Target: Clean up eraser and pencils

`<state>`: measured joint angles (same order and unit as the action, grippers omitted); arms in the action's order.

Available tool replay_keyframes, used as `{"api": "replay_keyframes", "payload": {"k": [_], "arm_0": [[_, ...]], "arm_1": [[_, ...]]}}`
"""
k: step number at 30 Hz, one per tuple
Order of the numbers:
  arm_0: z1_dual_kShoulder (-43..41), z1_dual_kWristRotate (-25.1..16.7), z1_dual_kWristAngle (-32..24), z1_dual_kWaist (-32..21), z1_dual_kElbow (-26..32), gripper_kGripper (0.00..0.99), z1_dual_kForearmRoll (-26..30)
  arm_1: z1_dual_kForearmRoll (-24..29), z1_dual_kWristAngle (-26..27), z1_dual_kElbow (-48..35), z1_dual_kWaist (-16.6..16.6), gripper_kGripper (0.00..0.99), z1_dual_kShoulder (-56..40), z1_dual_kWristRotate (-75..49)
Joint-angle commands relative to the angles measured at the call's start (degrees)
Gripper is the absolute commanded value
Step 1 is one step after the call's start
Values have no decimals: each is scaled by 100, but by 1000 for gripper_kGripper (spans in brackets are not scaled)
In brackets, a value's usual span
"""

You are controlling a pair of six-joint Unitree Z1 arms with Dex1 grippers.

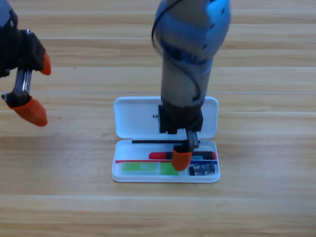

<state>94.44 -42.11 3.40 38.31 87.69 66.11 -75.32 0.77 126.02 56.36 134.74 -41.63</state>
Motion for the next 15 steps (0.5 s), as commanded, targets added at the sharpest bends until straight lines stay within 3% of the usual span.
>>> {"api": "replay_keyframes", "payload": {"k": [1, 6, 15], "arm_0": [[-13, 19, 2, -131, -33, 990, -107], [162, 98, 46, -315, 222, 990, -212], [1120, -69, -261, -1194, 908, 990, -1056]], "arm_1": [[-290, 345, -201, 191, 902, -1292, 67], [-290, 529, -227, 86, 904, -1837, 225], [-290, 1030, -623, -99, 904, -2760, 454]]}}
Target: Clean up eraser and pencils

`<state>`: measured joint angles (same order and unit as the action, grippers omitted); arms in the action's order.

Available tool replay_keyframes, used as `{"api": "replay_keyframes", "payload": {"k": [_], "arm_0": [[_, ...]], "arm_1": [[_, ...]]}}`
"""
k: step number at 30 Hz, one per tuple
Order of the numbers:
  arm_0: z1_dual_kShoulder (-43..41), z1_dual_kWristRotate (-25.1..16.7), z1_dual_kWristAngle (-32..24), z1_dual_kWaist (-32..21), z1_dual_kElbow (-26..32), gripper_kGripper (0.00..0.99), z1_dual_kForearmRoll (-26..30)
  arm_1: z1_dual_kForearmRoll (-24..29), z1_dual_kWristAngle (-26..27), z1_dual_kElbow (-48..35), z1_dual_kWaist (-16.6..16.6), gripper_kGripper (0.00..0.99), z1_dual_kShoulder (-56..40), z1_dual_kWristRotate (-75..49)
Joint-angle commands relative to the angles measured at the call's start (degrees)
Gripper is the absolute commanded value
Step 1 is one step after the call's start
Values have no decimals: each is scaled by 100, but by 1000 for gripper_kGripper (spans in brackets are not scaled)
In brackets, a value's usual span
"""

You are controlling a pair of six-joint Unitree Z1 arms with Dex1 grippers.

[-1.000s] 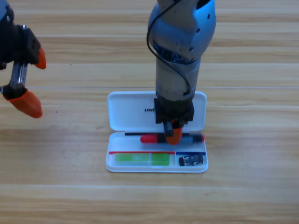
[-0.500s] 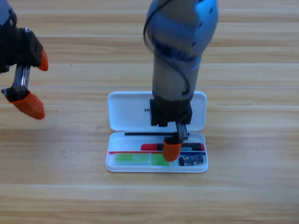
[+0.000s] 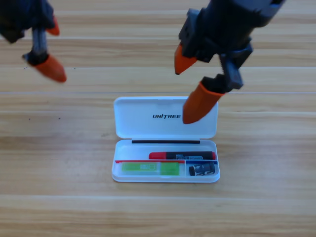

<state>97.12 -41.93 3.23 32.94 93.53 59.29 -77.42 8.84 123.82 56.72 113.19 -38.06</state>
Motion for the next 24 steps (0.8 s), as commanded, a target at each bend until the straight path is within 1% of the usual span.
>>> {"api": "replay_keyframes", "payload": {"k": [1, 4, 7, 10, 12, 14, 15, 17, 20, 22, 24], "arm_0": [[975, -78, -332, -745, 395, 990, -497], [1309, -8, -613, -921, 579, 979, -814], [1679, 18, -938, -1035, 755, 870, -954], [1995, 18, -1149, -1088, 825, 775, -1060], [2162, 9, -1228, -1088, 790, 738, -1165], [2303, -52, -1325, -1088, 693, 637, -1288], [2338, -52, -1378, -1088, 570, 591, -1438], [2355, -114, -1509, -1088, 192, 454, -1851], [2294, -175, -1580, -1088, -432, 209, -2589], [2303, -175, -1589, -1088, -713, 0, -2932], [2320, -122, -1597, -1088, -959, 0, -3240]], "arm_1": [[-81, 276, -438, -143, 908, -710, 141], [-81, 355, -517, -179, 914, -1036, 299], [-81, 417, -587, -240, 914, -1352, 378], [-63, 751, -728, -363, 914, -1598, 387], [-45, 944, -842, -433, 914, -1686, 396], [-19, 997, -912, -442, 914, -1704, 405], [-1, 1006, -939, -442, 914, -1712, 422], [69, 1023, -983, -442, 914, -1730, 466], [332, 1023, -1123, -451, 916, -1730, 563], [552, 1023, -1255, -477, 916, -1704, 616], [693, 1032, -1369, -477, 916, -1712, 686]]}}
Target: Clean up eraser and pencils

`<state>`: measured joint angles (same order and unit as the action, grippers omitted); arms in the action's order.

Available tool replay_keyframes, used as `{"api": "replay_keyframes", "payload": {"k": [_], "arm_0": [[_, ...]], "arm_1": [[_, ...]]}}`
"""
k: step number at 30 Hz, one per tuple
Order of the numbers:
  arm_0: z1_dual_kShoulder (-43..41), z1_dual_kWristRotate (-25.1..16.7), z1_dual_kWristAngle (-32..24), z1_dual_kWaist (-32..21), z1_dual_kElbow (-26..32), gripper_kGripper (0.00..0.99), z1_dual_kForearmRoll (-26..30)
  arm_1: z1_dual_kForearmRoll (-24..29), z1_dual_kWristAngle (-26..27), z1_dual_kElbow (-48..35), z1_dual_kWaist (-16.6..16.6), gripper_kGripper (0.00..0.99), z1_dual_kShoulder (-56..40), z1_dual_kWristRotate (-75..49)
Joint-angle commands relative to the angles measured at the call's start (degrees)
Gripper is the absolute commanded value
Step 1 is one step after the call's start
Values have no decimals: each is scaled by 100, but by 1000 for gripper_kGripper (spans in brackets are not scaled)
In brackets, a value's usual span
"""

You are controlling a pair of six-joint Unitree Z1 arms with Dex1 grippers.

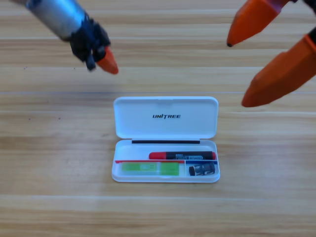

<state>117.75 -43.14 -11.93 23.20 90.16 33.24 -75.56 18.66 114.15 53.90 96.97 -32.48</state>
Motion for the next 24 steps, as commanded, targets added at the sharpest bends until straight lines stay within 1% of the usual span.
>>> {"api": "replay_keyframes", "payload": {"k": [1, 2, 3, 9, 11, 15, 20, 24], "arm_0": [[275, 121, -56, -114, -711, 0, -705], [302, 315, 15, -114, -764, 0, -749], [346, 341, 59, -114, -781, 0, -757], [556, 332, 24, -114, -816, 0, -714], [583, 332, -99, -114, -790, 0, -661], [618, 332, -433, -114, -737, 0, -608], [600, 473, -724, -114, -667, 0, -617], [556, 482, -1057, -194, -702, 0, -652]], "arm_1": [[560, 68, -455, -196, 916, -99, 172], [612, 68, -508, -196, 916, -126, 198], [674, 59, -578, -205, 916, -152, 224], [1157, 59, -1150, -205, 916, -495, 365], [1307, 68, -1334, -205, 916, -539, 374], [1351, 68, -1422, -205, 917, -583, 382], [1509, 68, -1563, -205, 917, -627, 382], [1562, 77, -1563, -205, 917, -600, 382]]}}
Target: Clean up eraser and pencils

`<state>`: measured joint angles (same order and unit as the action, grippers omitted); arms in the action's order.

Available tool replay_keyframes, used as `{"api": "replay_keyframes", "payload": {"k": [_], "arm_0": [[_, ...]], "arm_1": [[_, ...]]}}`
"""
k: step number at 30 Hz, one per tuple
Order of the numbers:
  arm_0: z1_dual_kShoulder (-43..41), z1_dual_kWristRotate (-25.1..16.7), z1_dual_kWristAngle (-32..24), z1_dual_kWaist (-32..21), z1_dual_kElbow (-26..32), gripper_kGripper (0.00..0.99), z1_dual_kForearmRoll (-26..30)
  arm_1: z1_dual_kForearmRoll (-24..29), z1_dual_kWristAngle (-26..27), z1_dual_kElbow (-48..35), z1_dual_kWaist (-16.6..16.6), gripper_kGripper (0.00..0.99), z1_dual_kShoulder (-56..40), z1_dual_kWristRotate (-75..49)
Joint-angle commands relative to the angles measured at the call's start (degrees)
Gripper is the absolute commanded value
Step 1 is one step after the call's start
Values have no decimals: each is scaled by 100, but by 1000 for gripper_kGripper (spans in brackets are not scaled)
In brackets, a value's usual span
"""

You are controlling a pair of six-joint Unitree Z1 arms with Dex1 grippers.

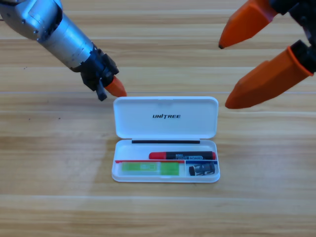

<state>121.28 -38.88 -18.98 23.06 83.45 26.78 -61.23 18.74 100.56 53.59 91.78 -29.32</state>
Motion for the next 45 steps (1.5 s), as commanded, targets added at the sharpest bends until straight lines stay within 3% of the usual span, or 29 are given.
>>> {"api": "replay_keyframes", "payload": {"k": [1, 10, 25, 45], "arm_0": [[185, 56, -440, -197, -48, 0, -23], [53, 38, -976, -276, -188, 0, -120], [-193, -32, -1354, -258, -540, 0, -234], [-597, -217, -1424, 32, -1032, 0, -313]], "arm_1": [[138, 68, -204, -173, 916, -81, 67], [208, 95, -248, -173, 917, -99, 93], [235, 130, -248, -173, 917, -108, 119], [261, 174, -239, -173, 917, -90, 146]]}}
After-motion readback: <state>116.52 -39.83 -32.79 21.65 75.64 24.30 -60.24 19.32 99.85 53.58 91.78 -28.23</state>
